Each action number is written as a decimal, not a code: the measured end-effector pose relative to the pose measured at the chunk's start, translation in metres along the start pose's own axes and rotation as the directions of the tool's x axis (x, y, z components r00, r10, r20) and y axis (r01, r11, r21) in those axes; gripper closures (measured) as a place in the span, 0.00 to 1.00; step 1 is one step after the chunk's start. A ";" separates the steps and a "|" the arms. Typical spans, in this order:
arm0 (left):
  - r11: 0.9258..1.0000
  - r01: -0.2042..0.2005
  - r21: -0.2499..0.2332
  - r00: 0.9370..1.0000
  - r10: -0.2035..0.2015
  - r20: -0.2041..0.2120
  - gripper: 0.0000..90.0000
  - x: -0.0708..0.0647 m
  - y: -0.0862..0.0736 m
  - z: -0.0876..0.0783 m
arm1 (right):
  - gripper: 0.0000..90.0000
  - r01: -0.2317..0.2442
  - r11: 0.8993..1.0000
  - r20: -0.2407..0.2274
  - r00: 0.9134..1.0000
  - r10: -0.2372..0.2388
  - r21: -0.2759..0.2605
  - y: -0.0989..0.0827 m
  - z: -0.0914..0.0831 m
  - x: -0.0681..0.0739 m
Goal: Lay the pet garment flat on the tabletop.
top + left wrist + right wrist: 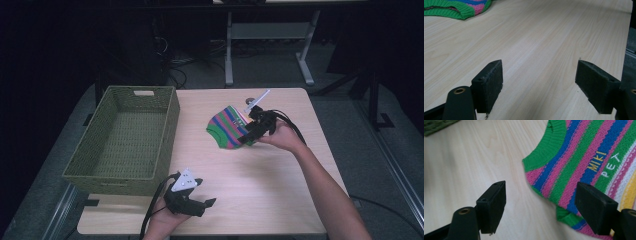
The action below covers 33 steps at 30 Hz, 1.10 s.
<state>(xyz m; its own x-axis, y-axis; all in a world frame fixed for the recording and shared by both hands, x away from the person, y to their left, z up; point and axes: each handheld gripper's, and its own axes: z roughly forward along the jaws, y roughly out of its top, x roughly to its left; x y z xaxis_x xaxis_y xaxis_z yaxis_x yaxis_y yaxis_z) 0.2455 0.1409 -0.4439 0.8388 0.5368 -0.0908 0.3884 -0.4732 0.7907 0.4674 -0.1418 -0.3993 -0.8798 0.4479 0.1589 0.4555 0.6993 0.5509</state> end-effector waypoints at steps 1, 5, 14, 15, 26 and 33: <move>1.000 -0.001 0.000 1.000 0.001 0.001 0.24 0.000 0.000 0.000 | 0.28 0.001 1.000 0.003 1.000 -0.001 0.007 0.002 0.002 -0.001; 1.000 0.004 -0.001 1.000 -0.004 0.001 0.24 0.001 0.000 0.000 | 0.30 -0.015 1.000 0.013 1.000 0.015 0.020 0.010 0.007 -0.005; 1.000 0.009 0.002 1.000 -0.009 0.008 0.24 0.003 0.000 0.001 | 0.31 -0.049 0.996 0.072 0.996 0.045 0.068 0.016 0.034 -0.015; 1.000 0.009 0.002 1.000 -0.009 0.008 0.24 0.003 0.000 0.001 | 0.31 -0.049 0.996 0.072 0.996 0.045 0.068 0.016 0.034 -0.015; 1.000 0.007 0.002 1.000 -0.007 0.014 0.25 0.005 0.000 0.003 | 0.45 -0.110 0.990 0.171 0.981 0.093 0.092 0.011 0.061 -0.027; 1.000 0.005 -0.001 1.000 -0.005 0.012 0.25 0.004 0.001 0.002 | 0.55 -0.102 0.989 0.216 0.973 0.078 0.105 0.012 0.063 -0.022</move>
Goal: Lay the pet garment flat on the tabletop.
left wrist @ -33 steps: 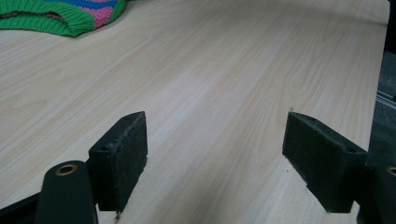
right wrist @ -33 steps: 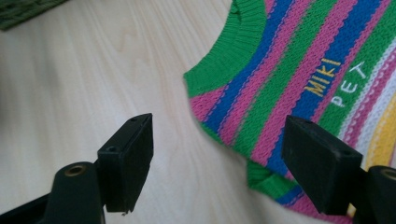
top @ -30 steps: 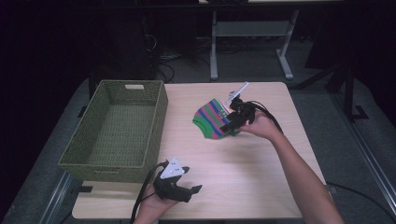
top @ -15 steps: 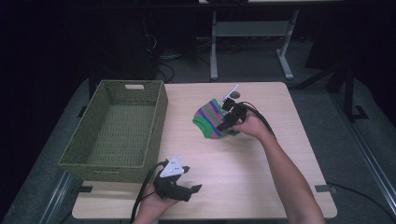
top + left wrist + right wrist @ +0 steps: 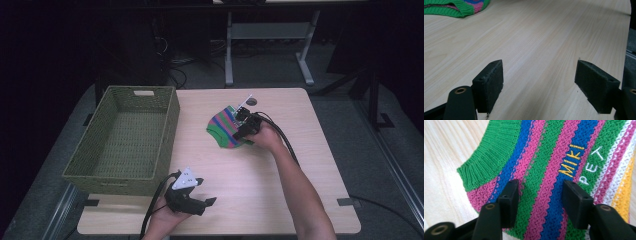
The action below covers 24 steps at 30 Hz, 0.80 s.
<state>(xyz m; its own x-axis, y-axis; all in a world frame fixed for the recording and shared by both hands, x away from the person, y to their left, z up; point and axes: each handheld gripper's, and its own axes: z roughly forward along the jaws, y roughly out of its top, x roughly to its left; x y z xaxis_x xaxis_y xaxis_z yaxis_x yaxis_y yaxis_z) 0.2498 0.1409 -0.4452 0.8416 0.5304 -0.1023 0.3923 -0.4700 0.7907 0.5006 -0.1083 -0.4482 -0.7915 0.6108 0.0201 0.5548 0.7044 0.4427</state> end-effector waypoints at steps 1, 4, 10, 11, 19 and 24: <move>1.000 -0.002 0.003 1.000 0.002 0.000 0.25 0.000 0.000 0.000 | 0.59 -0.004 1.000 0.015 1.000 0.004 -0.005 0.000 0.000 0.002; 1.000 0.000 0.005 1.000 0.000 0.000 0.25 -0.001 0.000 0.002 | 0.67 -0.015 0.999 0.030 0.999 0.015 -0.029 -0.003 0.000 0.003; 1.000 -0.006 0.011 1.000 0.006 0.000 0.25 -0.001 0.000 0.002 | 0.80 -0.042 0.999 0.055 0.998 0.043 -0.031 -0.004 -0.001 0.004; 1.000 -0.007 0.010 1.000 0.007 0.000 0.25 -0.001 0.000 0.002 | 0.82 -0.049 0.998 0.051 0.997 0.051 -0.032 -0.004 -0.002 0.004; 1.000 -0.004 0.009 1.000 0.004 -0.003 0.25 0.001 0.000 0.000 | 0.84 -0.102 0.992 -0.002 0.995 0.102 -0.081 -0.011 -0.005 -0.003; 1.000 0.007 -0.002 1.000 -0.007 0.013 0.25 0.000 0.001 0.000 | 0.84 -0.116 0.986 -0.034 0.993 0.113 -0.120 -0.013 -0.016 -0.007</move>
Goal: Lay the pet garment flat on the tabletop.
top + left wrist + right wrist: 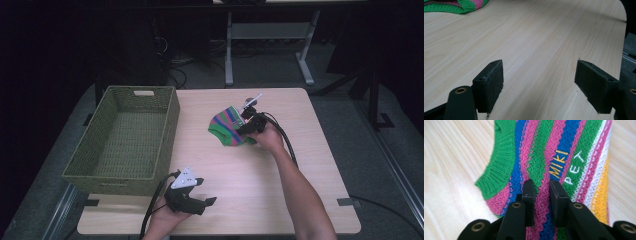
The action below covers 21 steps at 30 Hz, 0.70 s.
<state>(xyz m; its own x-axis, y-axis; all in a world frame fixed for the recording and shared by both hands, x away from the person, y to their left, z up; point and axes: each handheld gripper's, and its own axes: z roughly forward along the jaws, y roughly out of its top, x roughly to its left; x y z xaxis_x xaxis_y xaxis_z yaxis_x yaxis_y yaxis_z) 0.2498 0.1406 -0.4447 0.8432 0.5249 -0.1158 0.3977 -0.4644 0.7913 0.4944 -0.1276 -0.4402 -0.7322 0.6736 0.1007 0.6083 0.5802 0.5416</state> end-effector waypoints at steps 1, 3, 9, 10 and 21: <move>1.000 -0.005 0.003 1.000 0.005 -0.001 0.25 -0.001 0.000 0.001 | 0.84 -0.032 0.999 -0.042 0.999 0.031 -0.023 0.001 -0.007 -0.001; 1.000 -0.008 0.008 1.000 0.008 0.001 0.25 -0.002 0.000 0.002 | 0.85 -0.037 0.998 -0.051 0.998 0.035 -0.045 0.001 -0.014 -0.001; 1.000 -0.010 0.008 1.000 0.010 -0.004 0.25 -0.001 0.000 0.002 | 0.85 -0.052 0.994 -0.077 0.996 0.045 -0.093 0.001 -0.037 -0.004; 1.000 -0.010 0.008 1.000 0.010 -0.004 0.25 -0.001 0.000 0.001 | 0.85 -0.052 0.994 -0.077 0.996 0.045 -0.093 0.001 -0.037 -0.004; 1.000 -0.020 0.005 1.000 0.020 -0.008 0.25 -0.007 0.001 -0.001 | 0.85 -0.046 0.989 -0.140 0.990 0.026 -0.138 -0.003 -0.076 0.002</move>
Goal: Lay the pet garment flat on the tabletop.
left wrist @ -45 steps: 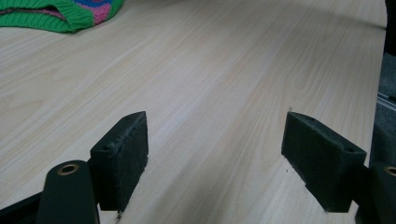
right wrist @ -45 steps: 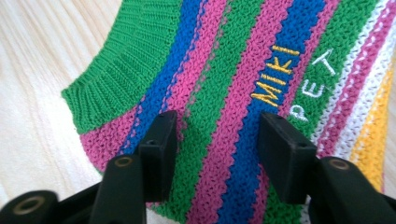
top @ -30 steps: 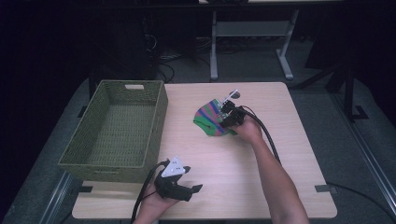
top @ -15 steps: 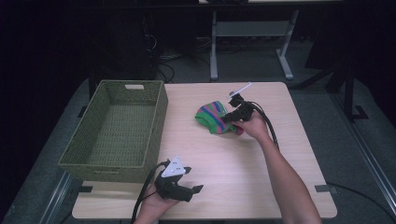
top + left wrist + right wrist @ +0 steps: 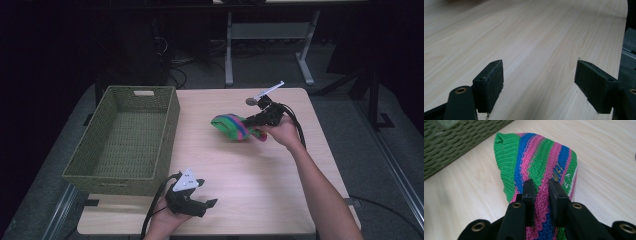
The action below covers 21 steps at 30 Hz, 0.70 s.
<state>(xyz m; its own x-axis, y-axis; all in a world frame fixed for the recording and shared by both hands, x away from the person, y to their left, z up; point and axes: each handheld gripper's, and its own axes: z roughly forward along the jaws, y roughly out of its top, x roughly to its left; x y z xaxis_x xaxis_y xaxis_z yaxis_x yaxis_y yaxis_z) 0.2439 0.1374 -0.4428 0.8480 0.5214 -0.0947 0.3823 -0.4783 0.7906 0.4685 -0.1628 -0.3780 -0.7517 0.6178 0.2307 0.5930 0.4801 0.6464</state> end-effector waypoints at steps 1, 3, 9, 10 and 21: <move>1.000 0.000 0.000 1.000 0.000 0.000 0.25 0.000 0.000 0.000 | 0.85 0.000 1.000 0.000 1.000 0.000 0.000 0.000 0.000 0.000; 1.000 -0.002 0.003 1.000 0.002 -0.001 0.25 -0.001 0.000 0.000 | 0.85 0.014 1.000 -0.010 1.000 -0.014 -0.007 -0.002 -0.006 0.004; 1.000 0.003 0.001 1.000 -0.003 0.001 0.25 -0.001 0.000 0.000 | 0.85 0.020 0.999 -0.023 1.000 -0.021 -0.027 -0.007 -0.018 0.009; 1.000 0.006 -0.003 1.000 -0.006 0.002 0.25 -0.001 0.000 0.000 | 0.85 0.015 0.999 -0.038 0.999 -0.016 -0.033 -0.010 -0.023 0.010; 1.000 0.006 -0.003 1.000 -0.006 0.002 0.25 0.002 -0.001 0.000 | 0.85 0.019 0.998 -0.058 0.998 -0.023 -0.064 -0.024 -0.044 0.013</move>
<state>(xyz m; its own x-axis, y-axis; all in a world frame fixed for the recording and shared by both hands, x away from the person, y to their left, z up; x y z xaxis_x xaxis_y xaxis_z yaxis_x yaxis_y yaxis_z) 0.2453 0.1387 -0.4440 0.8462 0.5232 -0.1006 0.3865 -0.4730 0.7918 0.4317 -0.1936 -0.3588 -0.7807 0.5693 0.2579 0.5588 0.4509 0.6960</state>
